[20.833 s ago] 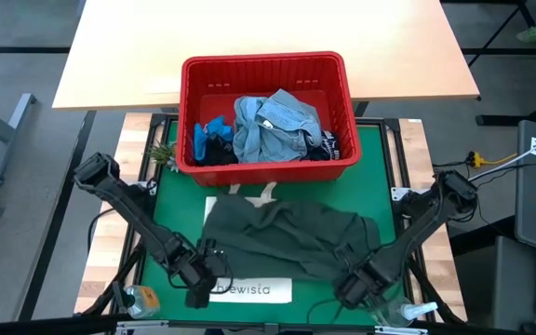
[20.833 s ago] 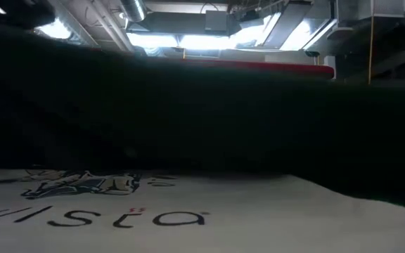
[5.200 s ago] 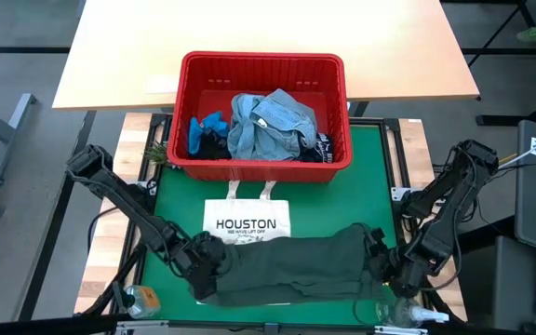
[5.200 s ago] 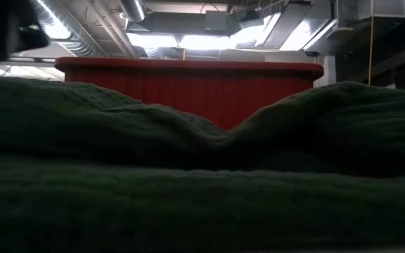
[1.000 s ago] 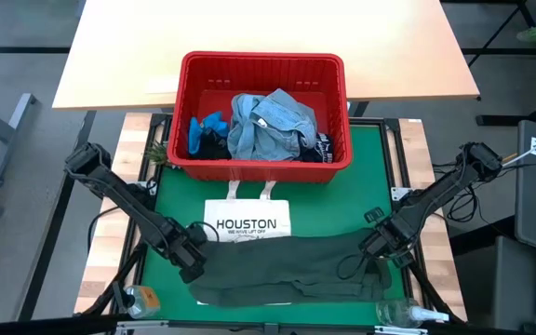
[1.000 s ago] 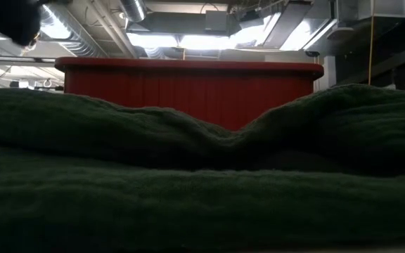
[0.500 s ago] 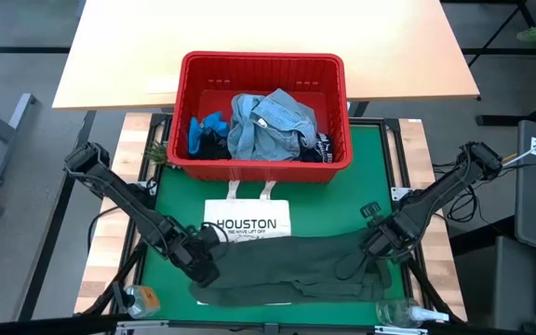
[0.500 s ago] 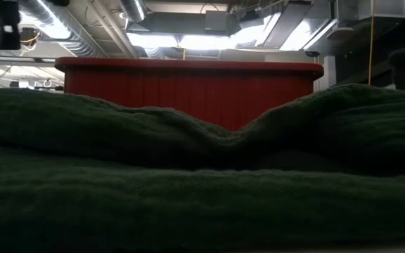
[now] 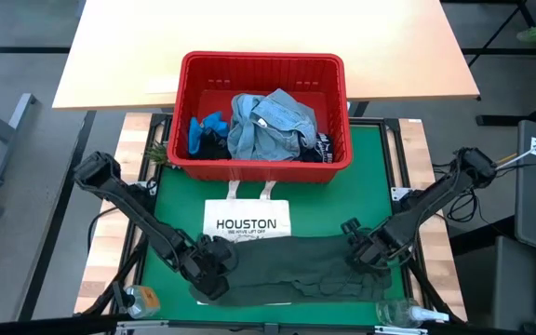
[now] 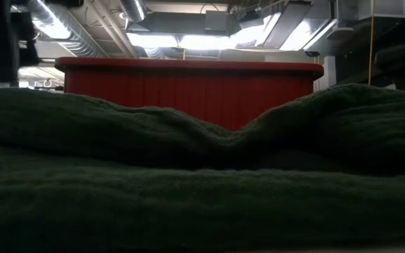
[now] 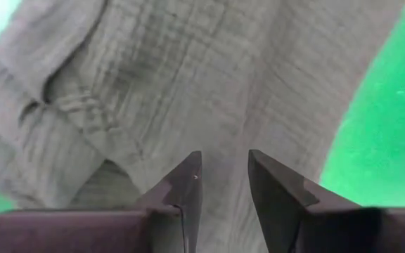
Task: Fold Laundry from Bin
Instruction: Fold the green t-shirt
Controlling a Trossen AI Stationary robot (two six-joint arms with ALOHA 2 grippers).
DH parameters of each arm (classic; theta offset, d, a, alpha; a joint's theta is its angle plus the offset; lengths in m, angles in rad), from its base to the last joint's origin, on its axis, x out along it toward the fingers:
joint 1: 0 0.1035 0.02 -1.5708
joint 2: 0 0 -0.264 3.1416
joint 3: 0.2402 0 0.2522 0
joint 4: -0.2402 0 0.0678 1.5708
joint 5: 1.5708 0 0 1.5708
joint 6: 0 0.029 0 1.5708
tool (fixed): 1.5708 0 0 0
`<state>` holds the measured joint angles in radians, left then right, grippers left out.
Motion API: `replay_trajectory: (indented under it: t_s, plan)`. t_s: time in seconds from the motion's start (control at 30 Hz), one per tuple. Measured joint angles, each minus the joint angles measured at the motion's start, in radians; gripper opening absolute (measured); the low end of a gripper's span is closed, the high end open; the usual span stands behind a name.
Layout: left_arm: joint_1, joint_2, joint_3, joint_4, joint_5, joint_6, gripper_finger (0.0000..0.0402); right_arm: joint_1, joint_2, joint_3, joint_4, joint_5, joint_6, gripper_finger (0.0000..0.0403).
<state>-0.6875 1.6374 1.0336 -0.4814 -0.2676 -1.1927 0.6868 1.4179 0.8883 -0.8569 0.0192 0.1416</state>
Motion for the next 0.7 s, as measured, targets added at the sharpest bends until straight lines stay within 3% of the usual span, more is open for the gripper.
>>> replay_trajectory:
  t_s: [0.17,0.33,0.53,0.7]
  plan:
    - [0.000,0.077,0.000,-0.021,0.000,-0.002,0.0011,0.000,0.108,0.000,-0.005,0.024,-0.001,0.0115]
    - [0.019,0.127,0.000,-0.154,0.020,-0.007,0.0011,-0.029,0.207,0.000,-0.007,0.025,0.010,0.0115]
    - [0.069,0.128,0.001,-0.334,0.047,0.010,0.0011,-0.154,0.253,0.004,-0.015,0.015,-0.045,0.0115]
    - [0.119,0.128,0.001,-0.439,0.045,0.092,0.0011,-0.275,0.255,0.003,-0.036,0.077,-0.128,0.0115]
